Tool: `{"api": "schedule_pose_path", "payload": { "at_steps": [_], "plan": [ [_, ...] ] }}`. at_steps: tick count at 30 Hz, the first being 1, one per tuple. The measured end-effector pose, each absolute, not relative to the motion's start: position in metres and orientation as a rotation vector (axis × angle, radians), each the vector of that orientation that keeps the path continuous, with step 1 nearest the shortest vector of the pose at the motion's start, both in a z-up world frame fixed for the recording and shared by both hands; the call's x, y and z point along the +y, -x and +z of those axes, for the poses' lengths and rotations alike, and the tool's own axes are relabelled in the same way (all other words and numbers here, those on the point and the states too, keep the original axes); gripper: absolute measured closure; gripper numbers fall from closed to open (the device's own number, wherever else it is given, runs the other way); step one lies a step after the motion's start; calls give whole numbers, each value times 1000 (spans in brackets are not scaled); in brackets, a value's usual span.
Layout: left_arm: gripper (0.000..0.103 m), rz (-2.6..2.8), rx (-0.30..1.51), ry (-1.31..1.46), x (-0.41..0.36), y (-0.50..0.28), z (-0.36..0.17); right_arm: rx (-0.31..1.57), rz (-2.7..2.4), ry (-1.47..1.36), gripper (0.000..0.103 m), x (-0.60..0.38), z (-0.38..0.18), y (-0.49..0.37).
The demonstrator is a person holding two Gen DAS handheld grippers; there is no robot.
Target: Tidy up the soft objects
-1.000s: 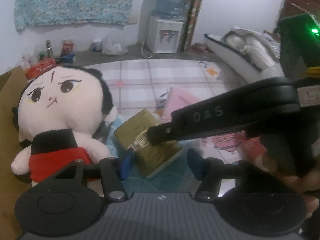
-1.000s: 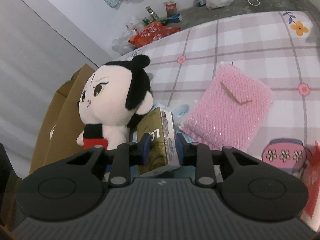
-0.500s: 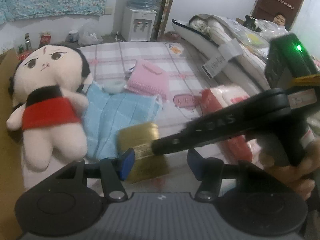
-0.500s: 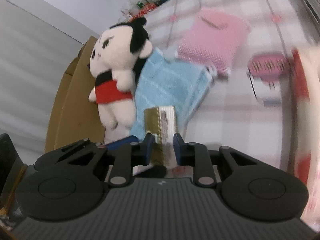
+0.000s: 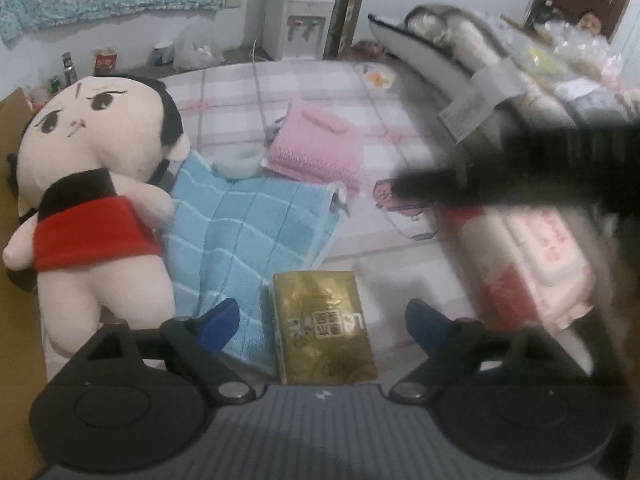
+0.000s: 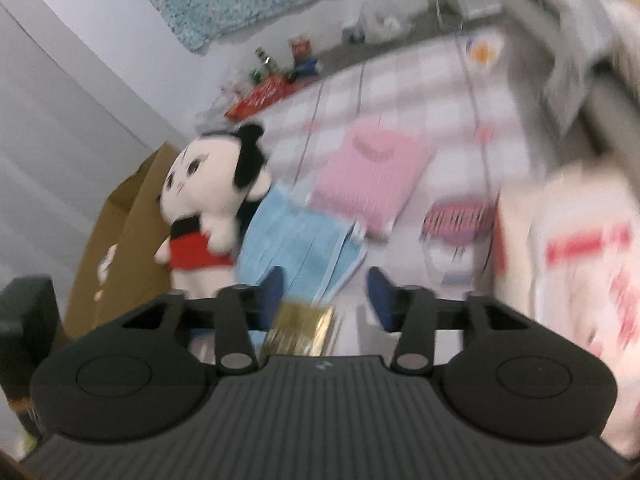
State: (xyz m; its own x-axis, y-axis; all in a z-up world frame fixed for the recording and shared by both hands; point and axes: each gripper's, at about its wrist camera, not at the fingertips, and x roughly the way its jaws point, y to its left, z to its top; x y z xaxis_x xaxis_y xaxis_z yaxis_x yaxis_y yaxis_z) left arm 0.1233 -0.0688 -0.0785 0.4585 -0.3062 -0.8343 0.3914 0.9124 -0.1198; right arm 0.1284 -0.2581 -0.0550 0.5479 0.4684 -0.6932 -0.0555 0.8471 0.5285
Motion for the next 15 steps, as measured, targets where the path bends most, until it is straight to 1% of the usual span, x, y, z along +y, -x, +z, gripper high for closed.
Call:
{"api": "schedule_pose_path", "payload": {
  "at_steps": [1, 2, 4, 8, 15],
  "plan": [
    [23, -428, 1015, -105, -71, -124, -82, 923, 310, -453, 34, -258, -51, -135],
    [26, -432, 1022, -110, -73, -124, -84, 908, 298, -430, 31, -258, -49, -141],
    [45, -436, 1046, -116, -74, -125, -89, 893, 276, -401, 25, -257, -47, -157],
    [47, -436, 1054, -96, -69, -125, -92, 914, 258, -406, 20, -254, -57, -192],
    [49, -437, 1063, -49, -55, -116, -89, 998, 178, -455, 19, -245, -92, -237]
  ]
}}
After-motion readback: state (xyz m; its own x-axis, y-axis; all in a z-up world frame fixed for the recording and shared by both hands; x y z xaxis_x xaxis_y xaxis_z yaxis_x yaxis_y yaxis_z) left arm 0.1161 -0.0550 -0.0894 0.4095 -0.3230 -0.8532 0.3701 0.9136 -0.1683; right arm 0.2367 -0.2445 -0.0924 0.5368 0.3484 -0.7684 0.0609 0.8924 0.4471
